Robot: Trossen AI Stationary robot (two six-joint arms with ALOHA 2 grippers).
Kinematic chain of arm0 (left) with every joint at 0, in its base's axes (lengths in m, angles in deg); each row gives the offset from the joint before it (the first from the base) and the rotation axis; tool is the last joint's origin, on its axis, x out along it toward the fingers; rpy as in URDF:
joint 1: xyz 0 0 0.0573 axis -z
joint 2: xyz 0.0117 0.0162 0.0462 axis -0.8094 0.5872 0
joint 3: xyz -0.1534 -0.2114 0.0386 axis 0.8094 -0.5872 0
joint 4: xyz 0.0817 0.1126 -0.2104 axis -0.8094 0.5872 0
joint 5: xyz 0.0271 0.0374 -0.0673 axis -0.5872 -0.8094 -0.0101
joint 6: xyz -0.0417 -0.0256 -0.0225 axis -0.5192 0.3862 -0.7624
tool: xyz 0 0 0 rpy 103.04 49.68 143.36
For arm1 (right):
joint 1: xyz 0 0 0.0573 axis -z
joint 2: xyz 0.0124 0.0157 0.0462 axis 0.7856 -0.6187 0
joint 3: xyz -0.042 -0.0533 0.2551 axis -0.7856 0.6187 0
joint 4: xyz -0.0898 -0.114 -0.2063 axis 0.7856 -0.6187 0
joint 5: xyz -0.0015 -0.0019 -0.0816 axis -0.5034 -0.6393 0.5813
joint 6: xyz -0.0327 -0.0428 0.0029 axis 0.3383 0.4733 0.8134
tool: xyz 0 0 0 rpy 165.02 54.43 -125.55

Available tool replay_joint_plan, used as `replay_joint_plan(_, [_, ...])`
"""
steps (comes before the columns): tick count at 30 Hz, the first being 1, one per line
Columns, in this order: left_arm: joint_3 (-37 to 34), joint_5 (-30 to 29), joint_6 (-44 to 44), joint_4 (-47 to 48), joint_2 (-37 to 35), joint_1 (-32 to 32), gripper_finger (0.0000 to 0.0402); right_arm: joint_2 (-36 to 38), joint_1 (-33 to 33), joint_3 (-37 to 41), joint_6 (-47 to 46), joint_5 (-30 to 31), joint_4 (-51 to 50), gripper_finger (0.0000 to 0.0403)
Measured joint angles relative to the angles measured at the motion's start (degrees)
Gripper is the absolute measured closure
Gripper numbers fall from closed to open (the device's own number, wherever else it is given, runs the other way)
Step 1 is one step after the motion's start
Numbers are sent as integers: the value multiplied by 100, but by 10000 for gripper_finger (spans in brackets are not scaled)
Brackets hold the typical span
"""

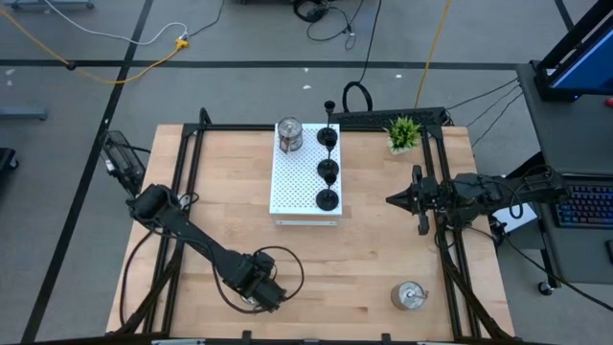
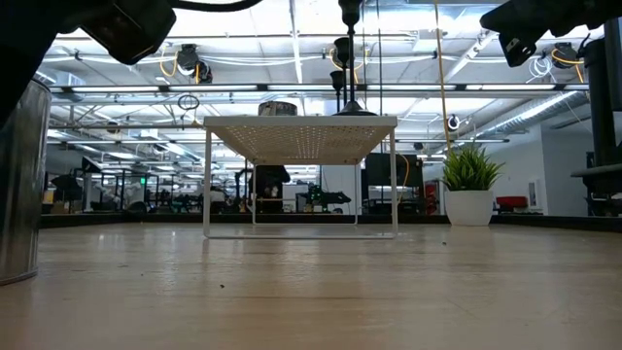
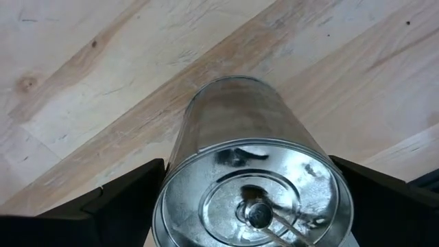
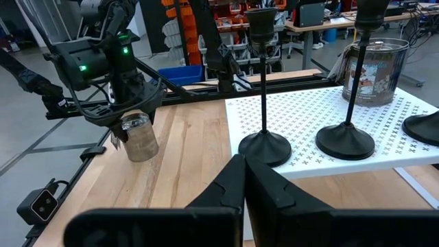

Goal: Pick & Place candle stick holders
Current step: Put the left silver scented candle on the shelf aligned with the other silver scented candle

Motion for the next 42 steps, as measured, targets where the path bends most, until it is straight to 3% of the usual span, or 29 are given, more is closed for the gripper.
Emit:
replay_joint_plan(19, [0,-304,-194,14,0,68,2,0,-1,0,0,0,0,403])
replay_joint_plan(27, [-375,274,-346,-211,-4,68,5,-1,-1,0,2,0,0,403])
replay_joint_plan(42, [-435,317,-318,-448,-4,68,6,-1,1,0,0,0,0,403])
